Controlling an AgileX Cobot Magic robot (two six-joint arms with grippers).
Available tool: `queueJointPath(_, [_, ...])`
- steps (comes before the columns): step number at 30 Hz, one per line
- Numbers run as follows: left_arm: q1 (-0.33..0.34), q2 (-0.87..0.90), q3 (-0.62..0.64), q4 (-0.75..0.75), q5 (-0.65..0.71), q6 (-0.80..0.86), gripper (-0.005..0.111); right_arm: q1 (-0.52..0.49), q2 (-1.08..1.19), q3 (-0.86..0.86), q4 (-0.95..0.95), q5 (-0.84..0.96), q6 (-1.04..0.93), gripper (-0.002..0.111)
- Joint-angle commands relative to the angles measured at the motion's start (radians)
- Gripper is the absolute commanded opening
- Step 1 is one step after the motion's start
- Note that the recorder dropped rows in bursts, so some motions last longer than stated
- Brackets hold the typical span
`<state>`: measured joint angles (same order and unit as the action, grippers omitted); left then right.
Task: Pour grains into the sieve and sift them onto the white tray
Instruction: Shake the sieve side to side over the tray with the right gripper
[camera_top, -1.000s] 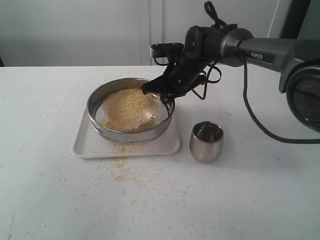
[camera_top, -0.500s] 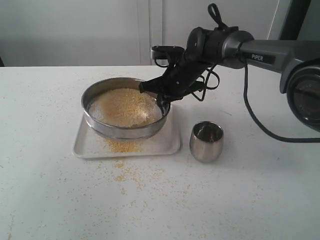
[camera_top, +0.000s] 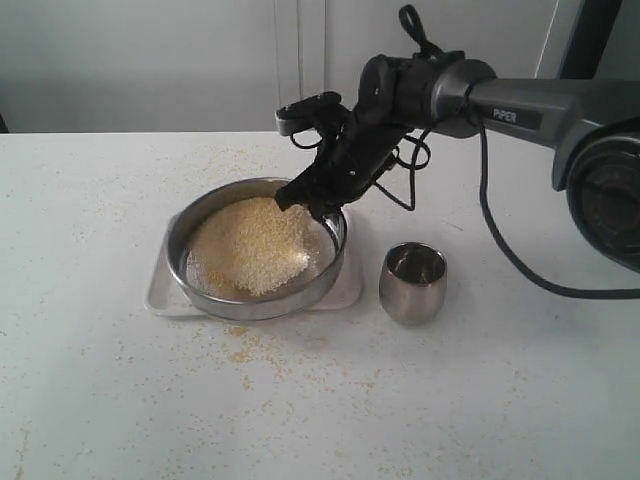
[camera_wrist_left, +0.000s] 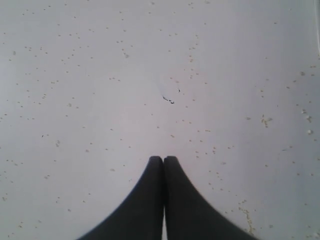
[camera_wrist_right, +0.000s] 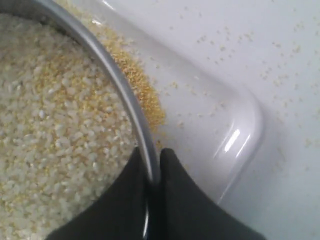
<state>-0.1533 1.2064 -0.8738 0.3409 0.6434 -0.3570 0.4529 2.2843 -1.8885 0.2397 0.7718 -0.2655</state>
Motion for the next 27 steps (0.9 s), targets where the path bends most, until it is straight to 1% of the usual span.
queueJointPath(1, [0.003, -0.009, 0.008, 0.003, 0.007, -0.005, 0.0, -0.002, -0.02, -0.007, 0.11, -0.103, 0.148, 0.0])
queueJointPath(2, [0.003, -0.009, 0.008, 0.003, 0.007, -0.005, 0.0, 0.009, -0.02, -0.007, 0.138, -0.078, 0.017, 0.0])
queueJointPath(3, [0.003, -0.009, 0.008, 0.003, 0.007, -0.005, 0.0, 0.017, -0.023, -0.009, 0.129, -0.041, -0.201, 0.0])
queueJointPath(4, [0.003, -0.009, 0.008, 0.003, 0.007, -0.005, 0.0, 0.011, -0.023, -0.009, 0.099, -0.057, -0.14, 0.0])
queueJointPath(5, [0.003, -0.009, 0.008, 0.003, 0.007, -0.005, 0.0, -0.017, -0.021, -0.004, 0.065, -0.128, 0.214, 0.0])
queueJointPath(6, [0.003, -0.009, 0.008, 0.003, 0.007, -0.005, 0.0, -0.024, -0.014, -0.003, 0.091, -0.146, 0.346, 0.0])
queueJointPath(7, [0.003, -0.009, 0.008, 0.003, 0.005, -0.005, 0.0, -0.013, -0.012, -0.003, 0.115, -0.137, 0.244, 0.0])
queueJointPath(8, [0.003, -0.009, 0.008, 0.003, 0.005, -0.005, 0.0, 0.006, -0.01, -0.005, 0.148, -0.053, -0.057, 0.0])
queueJointPath(9, [0.003, -0.009, 0.008, 0.003, 0.005, -0.005, 0.0, 0.01, -0.013, -0.005, 0.14, -0.018, -0.199, 0.0])
queueJointPath(10, [0.003, -0.009, 0.008, 0.003, 0.005, -0.005, 0.0, -0.003, -0.013, -0.005, 0.069, -0.045, -0.08, 0.0])
queueJointPath(11, [0.003, -0.009, 0.008, 0.003, 0.005, -0.005, 0.0, -0.017, -0.013, -0.005, 0.046, -0.083, 0.111, 0.0])
queueJointPath(12, [0.003, -0.009, 0.008, 0.003, 0.005, -0.005, 0.0, -0.029, -0.008, -0.005, 0.065, -0.125, 0.383, 0.0])
queueJointPath(13, [0.003, -0.009, 0.008, 0.003, 0.005, -0.005, 0.0, -0.024, -0.006, -0.005, 0.091, -0.13, 0.338, 0.0])
queueJointPath(14, [0.003, -0.009, 0.008, 0.003, 0.005, -0.005, 0.0, -0.002, -0.006, -0.005, 0.15, -0.107, 0.117, 0.0])
queueJointPath(16, [0.003, -0.009, 0.008, 0.003, 0.005, -0.005, 0.0, 0.006, -0.009, -0.006, 0.184, -0.041, -0.14, 0.0])
queueJointPath(17, [0.003, -0.009, 0.008, 0.003, 0.005, -0.005, 0.0, 0.004, -0.011, -0.006, 0.174, -0.036, -0.191, 0.0])
queueJointPath(18, [0.003, -0.009, 0.008, 0.003, 0.005, -0.005, 0.0, -0.006, -0.011, -0.006, 0.167, -0.048, -0.131, 0.0])
queueJointPath(20, [0.003, -0.009, 0.008, 0.003, 0.005, -0.005, 0.0, -0.034, -0.009, -0.006, 0.173, -0.096, 0.177, 0.0])
queueJointPath(21, [0.003, -0.009, 0.008, 0.003, 0.005, -0.005, 0.0, -0.036, -0.007, -0.006, 0.178, -0.103, 0.275, 0.0])
queueJointPath(22, [0.003, -0.009, 0.008, 0.003, 0.005, -0.005, 0.0, -0.033, -0.007, -0.006, 0.18, -0.105, 0.265, 0.0])
queueJointPath(24, [0.003, -0.009, 0.008, 0.003, 0.005, -0.005, 0.0, -0.01, -0.011, -0.006, 0.182, -0.073, 0.032, 0.0])
queueJointPath(25, [0.003, -0.009, 0.008, 0.003, 0.005, -0.005, 0.0, -0.005, -0.02, -0.006, 0.167, -0.044, -0.136, 0.0])
queueJointPath(26, [0.003, -0.009, 0.008, 0.003, 0.005, -0.005, 0.0, -0.005, -0.027, -0.006, 0.132, -0.033, -0.21, 0.0])
queueJointPath(27, [0.003, -0.009, 0.008, 0.003, 0.005, -0.005, 0.0, -0.008, -0.032, -0.006, 0.081, -0.047, -0.13, 0.0])
